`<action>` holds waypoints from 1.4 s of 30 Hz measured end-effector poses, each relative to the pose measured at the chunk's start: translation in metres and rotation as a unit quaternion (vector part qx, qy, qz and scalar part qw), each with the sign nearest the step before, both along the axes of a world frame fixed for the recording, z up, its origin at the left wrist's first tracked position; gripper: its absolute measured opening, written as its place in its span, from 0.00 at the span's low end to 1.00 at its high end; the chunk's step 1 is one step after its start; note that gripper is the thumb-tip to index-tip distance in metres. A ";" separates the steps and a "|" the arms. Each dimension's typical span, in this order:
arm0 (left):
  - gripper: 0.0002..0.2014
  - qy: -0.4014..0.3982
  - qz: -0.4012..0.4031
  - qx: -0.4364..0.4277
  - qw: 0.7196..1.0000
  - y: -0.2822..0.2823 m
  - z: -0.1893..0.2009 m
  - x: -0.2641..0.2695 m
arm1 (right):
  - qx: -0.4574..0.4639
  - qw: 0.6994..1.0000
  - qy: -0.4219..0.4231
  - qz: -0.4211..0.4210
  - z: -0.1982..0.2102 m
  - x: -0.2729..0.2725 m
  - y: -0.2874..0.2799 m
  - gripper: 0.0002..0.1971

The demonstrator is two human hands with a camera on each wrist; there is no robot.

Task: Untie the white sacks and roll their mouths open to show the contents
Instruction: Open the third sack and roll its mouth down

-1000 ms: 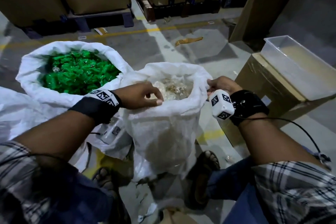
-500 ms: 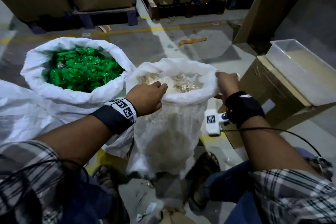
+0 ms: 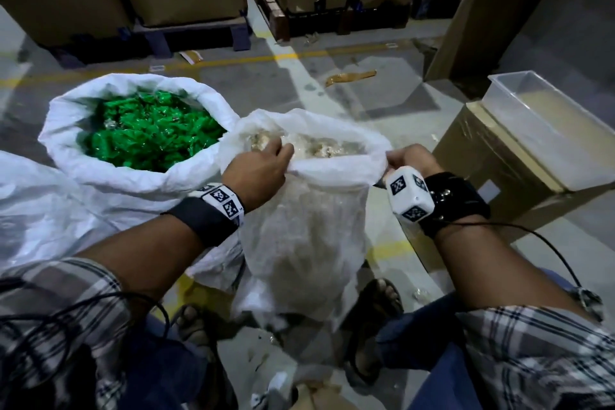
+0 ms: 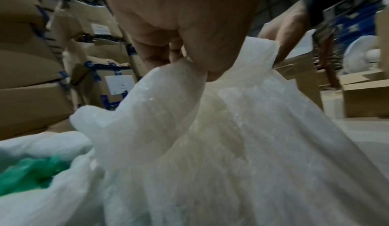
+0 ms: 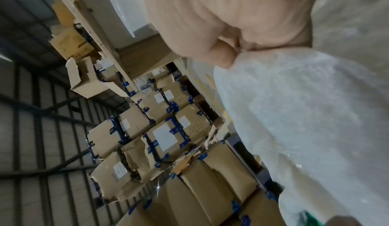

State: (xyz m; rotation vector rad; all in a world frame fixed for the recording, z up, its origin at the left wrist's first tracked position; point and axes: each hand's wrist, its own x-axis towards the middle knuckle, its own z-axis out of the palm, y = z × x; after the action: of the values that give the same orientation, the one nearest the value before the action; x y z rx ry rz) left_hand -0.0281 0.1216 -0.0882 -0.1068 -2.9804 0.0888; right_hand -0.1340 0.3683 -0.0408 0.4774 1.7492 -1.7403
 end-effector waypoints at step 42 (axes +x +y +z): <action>0.16 -0.329 0.326 0.531 0.710 -0.009 -0.005 -0.005 | 0.383 0.624 0.439 0.521 -0.025 0.052 -0.042 0.18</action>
State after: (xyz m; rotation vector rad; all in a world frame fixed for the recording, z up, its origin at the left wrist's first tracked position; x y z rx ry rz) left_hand -0.0336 0.1125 -0.0931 1.2604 -2.8935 -1.8774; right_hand -0.0818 0.3258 -0.0659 -1.1414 2.5350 -0.2157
